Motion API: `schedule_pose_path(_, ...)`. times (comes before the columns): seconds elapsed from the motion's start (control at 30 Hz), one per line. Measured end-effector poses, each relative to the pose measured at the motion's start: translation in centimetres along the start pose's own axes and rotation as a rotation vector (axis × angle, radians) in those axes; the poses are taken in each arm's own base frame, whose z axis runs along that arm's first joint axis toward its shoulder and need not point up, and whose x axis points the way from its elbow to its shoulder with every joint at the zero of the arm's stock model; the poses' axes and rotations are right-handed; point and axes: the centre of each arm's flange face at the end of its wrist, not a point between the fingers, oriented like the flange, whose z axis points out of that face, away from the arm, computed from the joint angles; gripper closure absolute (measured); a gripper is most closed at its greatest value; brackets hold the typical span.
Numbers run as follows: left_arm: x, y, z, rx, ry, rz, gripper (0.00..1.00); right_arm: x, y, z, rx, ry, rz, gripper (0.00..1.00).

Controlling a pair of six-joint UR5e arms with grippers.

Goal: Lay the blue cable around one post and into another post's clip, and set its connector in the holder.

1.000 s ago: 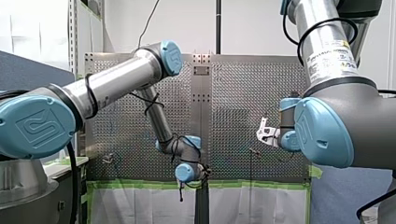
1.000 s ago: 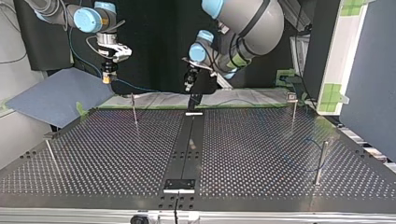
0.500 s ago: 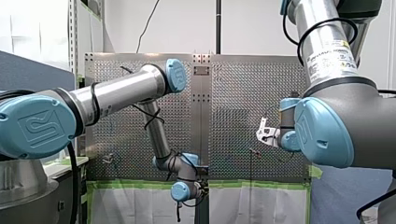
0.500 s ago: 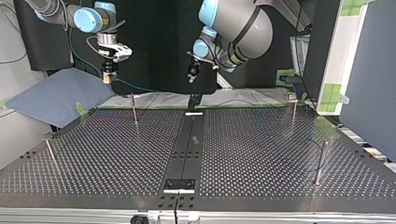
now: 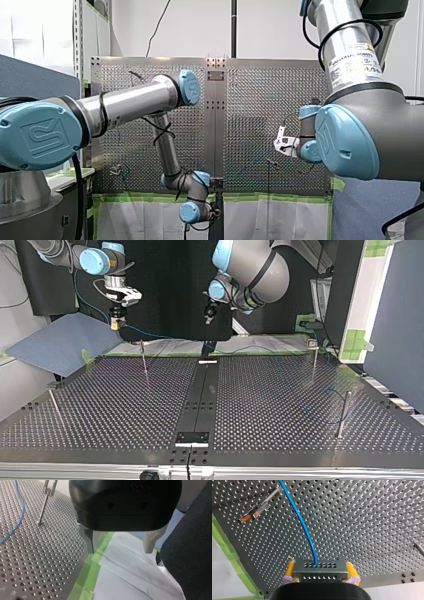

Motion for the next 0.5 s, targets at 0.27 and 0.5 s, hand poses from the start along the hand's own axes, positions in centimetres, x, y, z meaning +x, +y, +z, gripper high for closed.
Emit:
schedule_pose_path(0.27, -3.9, -1.8, 0.3, 0.012, -0.045, -0.001, 0.05, 0.0, -0.1, 0.0, 0.001, -0.001, 0.000, 1.00)
schedule_pose_path(0.5, -8.0, -3.4, 0.7, 0.017, -0.105, -0.009, 0.05, -0.1, -0.1, 0.0, 0.004, -0.002, 0.001, 1.00)
